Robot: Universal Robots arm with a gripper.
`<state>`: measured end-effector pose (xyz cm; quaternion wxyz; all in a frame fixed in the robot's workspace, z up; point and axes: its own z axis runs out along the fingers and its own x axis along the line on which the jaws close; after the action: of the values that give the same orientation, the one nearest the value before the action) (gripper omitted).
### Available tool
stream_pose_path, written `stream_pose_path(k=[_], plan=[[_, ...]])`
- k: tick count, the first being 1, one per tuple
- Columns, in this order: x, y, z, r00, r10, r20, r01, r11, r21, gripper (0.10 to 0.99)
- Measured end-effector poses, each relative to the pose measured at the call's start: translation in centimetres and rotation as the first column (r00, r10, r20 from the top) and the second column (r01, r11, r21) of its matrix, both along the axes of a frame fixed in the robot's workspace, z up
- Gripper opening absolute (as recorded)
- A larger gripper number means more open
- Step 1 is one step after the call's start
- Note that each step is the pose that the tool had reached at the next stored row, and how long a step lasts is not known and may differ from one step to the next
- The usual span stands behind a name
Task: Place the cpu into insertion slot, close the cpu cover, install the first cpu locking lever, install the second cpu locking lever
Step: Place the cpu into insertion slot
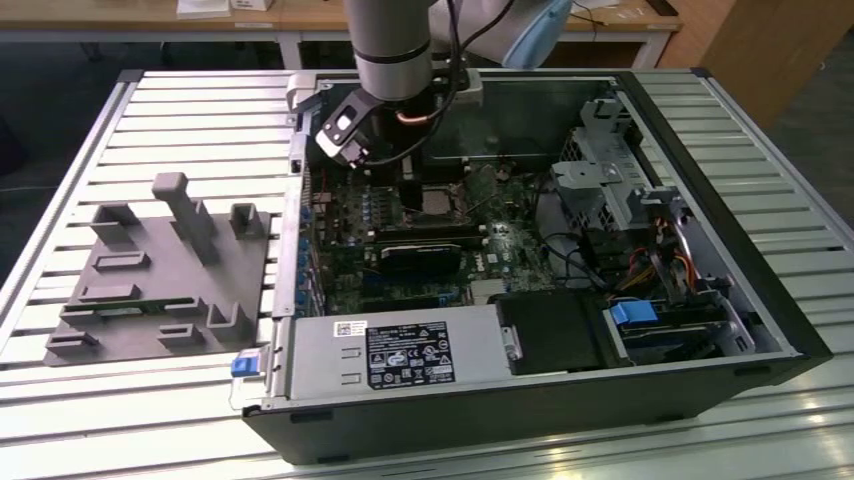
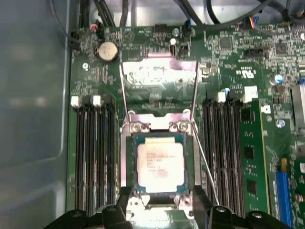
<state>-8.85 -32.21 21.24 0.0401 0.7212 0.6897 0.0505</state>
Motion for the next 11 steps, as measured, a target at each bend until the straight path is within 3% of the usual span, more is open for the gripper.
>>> stream_pose_path(k=[11], plan=[[-0.84, 0.00, -0.02, 1.0000, 0.002, 0.0007, -0.002, 1.0000, 0.000, 0.612]])
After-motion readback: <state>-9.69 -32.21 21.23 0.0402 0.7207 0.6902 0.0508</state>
